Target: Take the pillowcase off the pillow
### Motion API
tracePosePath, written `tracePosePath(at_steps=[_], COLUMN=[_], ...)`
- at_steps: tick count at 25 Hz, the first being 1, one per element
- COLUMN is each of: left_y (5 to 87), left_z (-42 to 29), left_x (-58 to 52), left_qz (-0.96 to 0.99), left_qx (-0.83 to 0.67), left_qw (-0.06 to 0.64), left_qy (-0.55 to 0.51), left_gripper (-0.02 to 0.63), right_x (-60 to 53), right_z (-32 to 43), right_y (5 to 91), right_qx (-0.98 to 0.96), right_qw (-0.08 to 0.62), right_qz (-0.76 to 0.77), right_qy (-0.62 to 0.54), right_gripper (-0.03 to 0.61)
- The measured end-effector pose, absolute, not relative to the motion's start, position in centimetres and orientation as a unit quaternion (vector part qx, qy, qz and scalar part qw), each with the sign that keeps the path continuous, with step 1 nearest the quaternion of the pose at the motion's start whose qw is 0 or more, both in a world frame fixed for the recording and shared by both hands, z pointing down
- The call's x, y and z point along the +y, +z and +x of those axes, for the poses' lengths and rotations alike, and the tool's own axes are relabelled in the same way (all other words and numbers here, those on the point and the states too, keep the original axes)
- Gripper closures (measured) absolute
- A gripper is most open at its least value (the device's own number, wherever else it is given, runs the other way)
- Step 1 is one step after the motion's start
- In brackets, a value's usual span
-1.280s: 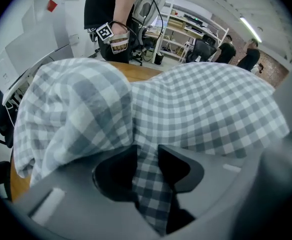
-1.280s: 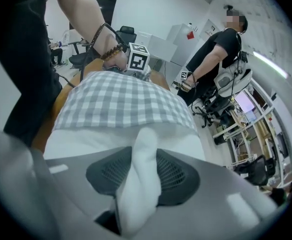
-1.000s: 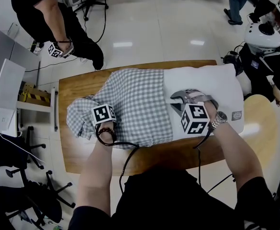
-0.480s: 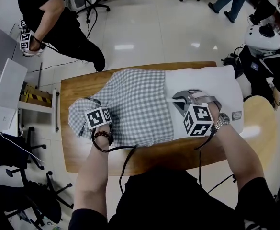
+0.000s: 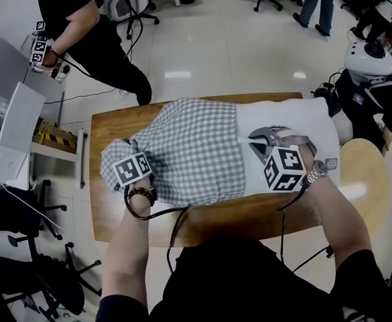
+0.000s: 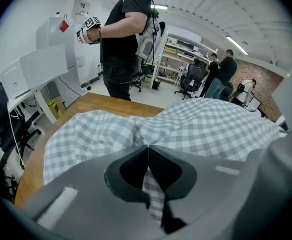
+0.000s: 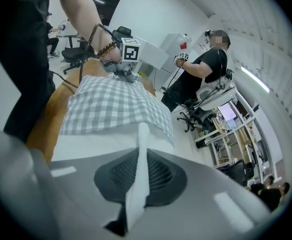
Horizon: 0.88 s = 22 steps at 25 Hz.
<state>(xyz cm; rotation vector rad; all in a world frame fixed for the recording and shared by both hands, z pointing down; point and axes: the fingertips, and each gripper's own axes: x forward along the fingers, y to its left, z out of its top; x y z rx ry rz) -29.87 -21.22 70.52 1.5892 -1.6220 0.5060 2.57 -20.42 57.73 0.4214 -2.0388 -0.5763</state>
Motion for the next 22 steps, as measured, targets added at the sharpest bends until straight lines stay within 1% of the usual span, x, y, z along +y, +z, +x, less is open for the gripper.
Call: tracePosePath(at_steps=[22], left_y=[63.3], left_z=[-33.3], left_x=[-17.5], left_qz=[0.62], left_qx=[-0.677], left_qw=[0.375], left_qy=[0.132], left_gripper=[0.604], right_x=[-17.5], right_z=[5.7], right_y=[52.2], right_qx=[-0.823], right_qw=[0.462], right_qz=[0.202], right_qy=[-0.26], right_gripper=[0.566])
